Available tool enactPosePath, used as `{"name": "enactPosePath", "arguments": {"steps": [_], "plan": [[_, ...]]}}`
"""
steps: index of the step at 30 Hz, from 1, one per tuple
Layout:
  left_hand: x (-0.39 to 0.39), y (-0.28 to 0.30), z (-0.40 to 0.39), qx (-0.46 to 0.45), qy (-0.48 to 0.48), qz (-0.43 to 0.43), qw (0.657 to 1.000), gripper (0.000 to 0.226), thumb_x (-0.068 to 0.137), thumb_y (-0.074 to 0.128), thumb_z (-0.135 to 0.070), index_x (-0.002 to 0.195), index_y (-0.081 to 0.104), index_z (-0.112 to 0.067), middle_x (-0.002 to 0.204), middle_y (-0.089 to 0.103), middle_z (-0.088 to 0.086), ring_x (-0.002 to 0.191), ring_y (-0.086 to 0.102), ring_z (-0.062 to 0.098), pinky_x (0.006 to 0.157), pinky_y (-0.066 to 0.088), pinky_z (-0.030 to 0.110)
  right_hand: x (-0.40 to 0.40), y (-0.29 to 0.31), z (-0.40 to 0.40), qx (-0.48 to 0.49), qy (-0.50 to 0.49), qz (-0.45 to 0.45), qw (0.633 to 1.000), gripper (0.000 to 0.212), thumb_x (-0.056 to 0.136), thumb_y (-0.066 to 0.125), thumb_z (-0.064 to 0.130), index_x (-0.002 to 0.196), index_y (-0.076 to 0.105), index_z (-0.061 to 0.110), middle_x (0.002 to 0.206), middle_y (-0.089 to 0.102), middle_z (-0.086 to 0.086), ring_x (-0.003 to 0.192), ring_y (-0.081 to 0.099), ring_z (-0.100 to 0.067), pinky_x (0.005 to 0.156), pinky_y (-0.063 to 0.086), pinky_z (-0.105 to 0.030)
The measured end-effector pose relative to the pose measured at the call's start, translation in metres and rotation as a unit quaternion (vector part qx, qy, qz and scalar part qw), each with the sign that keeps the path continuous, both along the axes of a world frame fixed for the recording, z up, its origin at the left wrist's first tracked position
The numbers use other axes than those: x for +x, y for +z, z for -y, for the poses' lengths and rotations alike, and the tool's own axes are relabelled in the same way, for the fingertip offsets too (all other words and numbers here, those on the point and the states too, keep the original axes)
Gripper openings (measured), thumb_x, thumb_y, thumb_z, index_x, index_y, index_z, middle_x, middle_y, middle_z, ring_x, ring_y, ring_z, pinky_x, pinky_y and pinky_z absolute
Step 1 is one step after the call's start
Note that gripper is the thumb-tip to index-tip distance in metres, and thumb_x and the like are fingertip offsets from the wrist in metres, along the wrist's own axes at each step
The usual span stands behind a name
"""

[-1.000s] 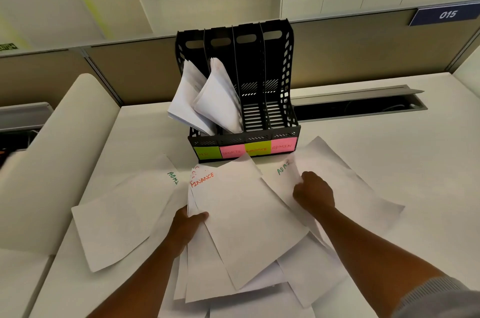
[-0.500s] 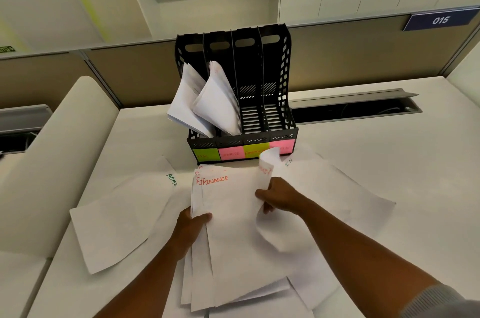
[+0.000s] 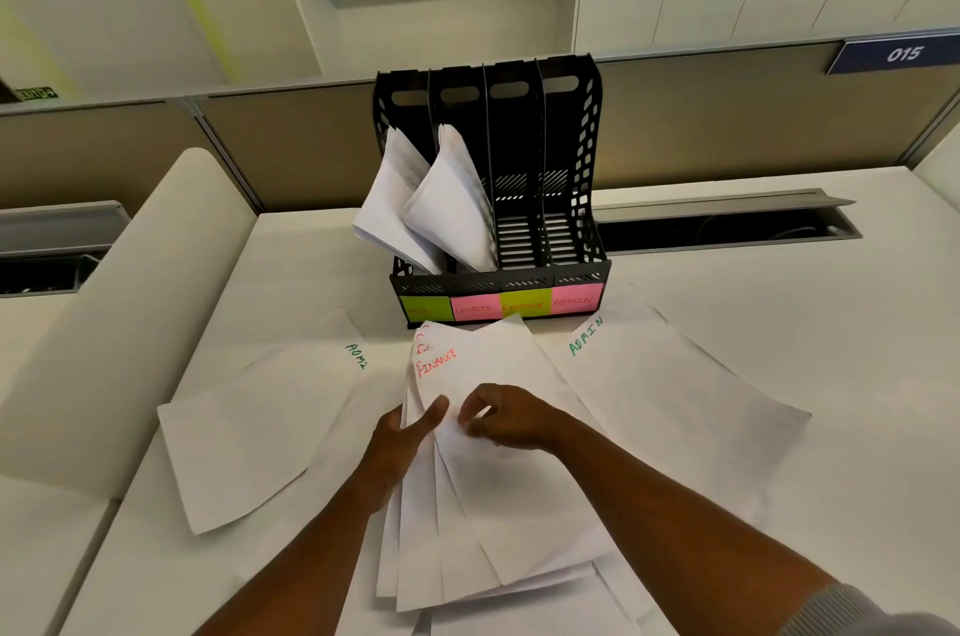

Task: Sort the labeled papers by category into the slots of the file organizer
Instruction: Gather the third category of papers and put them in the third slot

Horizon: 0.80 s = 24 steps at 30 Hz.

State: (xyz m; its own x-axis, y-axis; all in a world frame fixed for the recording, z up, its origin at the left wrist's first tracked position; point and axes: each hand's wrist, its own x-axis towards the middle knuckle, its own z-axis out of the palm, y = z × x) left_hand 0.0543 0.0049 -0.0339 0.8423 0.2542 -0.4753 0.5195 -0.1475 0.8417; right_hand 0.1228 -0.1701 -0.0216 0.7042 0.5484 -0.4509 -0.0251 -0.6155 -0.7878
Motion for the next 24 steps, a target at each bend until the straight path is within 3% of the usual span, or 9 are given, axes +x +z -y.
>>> {"name": "enactPosePath", "arguments": {"steps": [3, 7, 12, 16, 21, 24], "plan": [[-0.002, -0.001, 0.001, 0.033, -0.013, 0.006, 0.999, 0.062, 0.073, 0.077, -0.045, 0.127, 0.05, -0.028, 0.115, 0.062, -0.007, 0.104, 0.06, 0.015, 0.084, 0.05, 0.027, 0.003, -0.005, 0.006, 0.002, -0.017, 0.011, 1.0, 0.022, 0.084, 0.066, 0.02, 0.106, 0.065, 0.019, 0.117, 0.063, 0.002, 0.104, 0.057, -0.017, 0.085, 0.049, -0.028], [0.001, 0.0, -0.002, 0.053, -0.005, -0.014, 0.998, 0.061, 0.081, 0.076, -0.032, 0.133, 0.048, -0.016, 0.127, 0.06, 0.004, 0.119, 0.056, 0.028, 0.099, 0.047, 0.041, 0.009, -0.012, 0.016, 0.008, -0.136, 0.089, 0.987, 0.024, 0.08, 0.067, 0.019, 0.103, 0.062, 0.019, 0.108, 0.065, 0.003, 0.095, 0.062, -0.015, 0.084, 0.053, -0.031], [0.002, 0.008, -0.017, 0.037, 0.008, 0.012, 0.999, 0.062, 0.082, 0.075, -0.029, 0.135, 0.045, -0.019, 0.132, 0.057, 0.004, 0.124, 0.053, 0.029, 0.106, 0.043, 0.046, 0.019, -0.016, 0.038, -0.059, -0.3, 0.219, 0.926, 0.065, 0.074, 0.076, 0.039, 0.129, 0.047, 0.018, 0.129, 0.048, 0.0, 0.124, 0.041, -0.02, 0.1, 0.043, -0.038], [0.003, 0.012, -0.035, 0.01, 0.025, 0.036, 0.999, 0.065, 0.081, 0.076, -0.026, 0.138, 0.046, -0.02, 0.133, 0.058, 0.005, 0.124, 0.053, 0.03, 0.107, 0.042, 0.053, 0.026, -0.017, 0.056, -0.081, -0.332, 0.195, 0.919, 0.085, 0.066, 0.077, 0.058, 0.133, 0.044, 0.018, 0.132, 0.045, -0.002, 0.126, 0.036, -0.023, 0.103, 0.039, -0.041], [0.008, 0.016, -0.051, -0.035, 0.055, 0.055, 0.996, 0.027, 0.086, 0.07, -0.017, 0.11, 0.061, -0.025, 0.111, 0.069, 0.001, 0.105, 0.064, 0.027, 0.087, 0.051, 0.035, 0.028, -0.021, 0.062, -0.064, -0.302, 0.125, 0.943, 0.082, 0.066, 0.07, 0.069, 0.128, 0.049, 0.02, 0.135, 0.048, -0.001, 0.127, 0.037, -0.022, 0.101, 0.04, -0.043], [0.01, 0.02, -0.057, -0.04, 0.07, 0.065, 0.995, 0.027, 0.087, 0.069, -0.016, 0.112, 0.059, -0.024, 0.11, 0.068, 0.003, 0.101, 0.064, 0.026, 0.085, 0.05, 0.034, 0.025, -0.027, 0.065, -0.088, -0.286, 0.115, 0.947, 0.077, 0.071, 0.06, 0.075, 0.124, 0.052, 0.02, 0.138, 0.047, -0.002, 0.129, 0.036, -0.025, 0.101, 0.039, -0.046]]}}
